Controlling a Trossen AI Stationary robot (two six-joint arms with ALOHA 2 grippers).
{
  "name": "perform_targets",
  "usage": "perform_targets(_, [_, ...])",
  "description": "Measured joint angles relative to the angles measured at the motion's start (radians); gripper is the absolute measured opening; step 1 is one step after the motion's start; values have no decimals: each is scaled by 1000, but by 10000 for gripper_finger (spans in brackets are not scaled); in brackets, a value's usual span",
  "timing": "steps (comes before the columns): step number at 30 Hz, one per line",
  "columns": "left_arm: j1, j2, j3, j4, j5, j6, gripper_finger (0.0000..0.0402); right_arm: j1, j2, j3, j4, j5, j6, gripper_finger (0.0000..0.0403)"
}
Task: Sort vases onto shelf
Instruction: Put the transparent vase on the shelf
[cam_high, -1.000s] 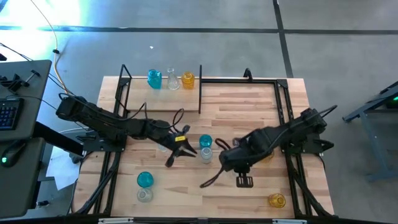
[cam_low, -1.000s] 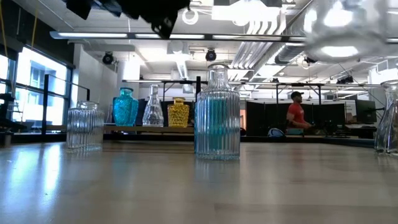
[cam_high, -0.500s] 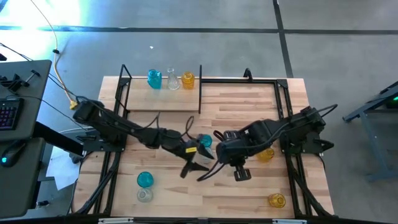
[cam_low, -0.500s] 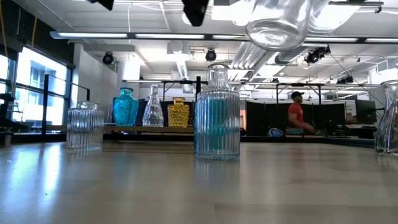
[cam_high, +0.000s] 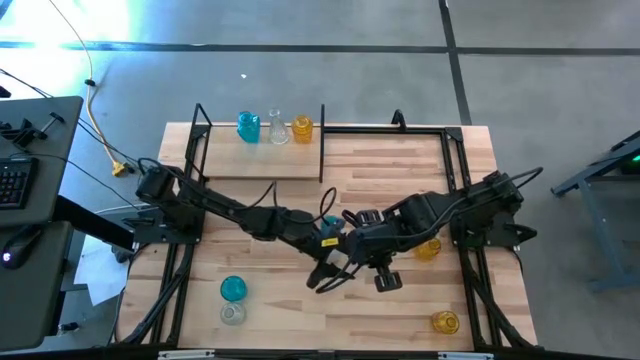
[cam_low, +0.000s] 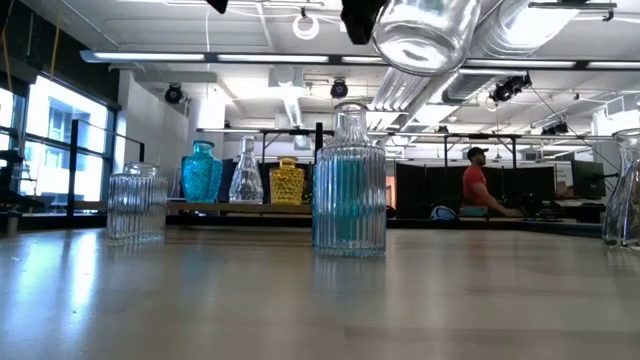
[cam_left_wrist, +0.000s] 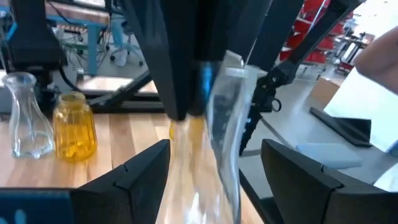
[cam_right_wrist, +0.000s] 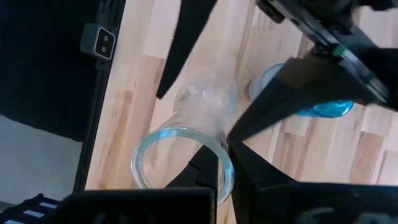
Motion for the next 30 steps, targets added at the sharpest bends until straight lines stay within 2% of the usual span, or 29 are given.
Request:
perform_targets(20, [14, 11, 18, -6, 14, 35, 241, -45, 0, 0, 51, 3, -60, 0])
perform_targets(24, [14, 14, 18, -6, 15, 54, 220, -45, 0, 0, 60, 3, -59, 0])
perform_targets(30, [16, 18, 18, -14, 49, 88, 160, -44, 0, -1, 69, 16, -59, 0])
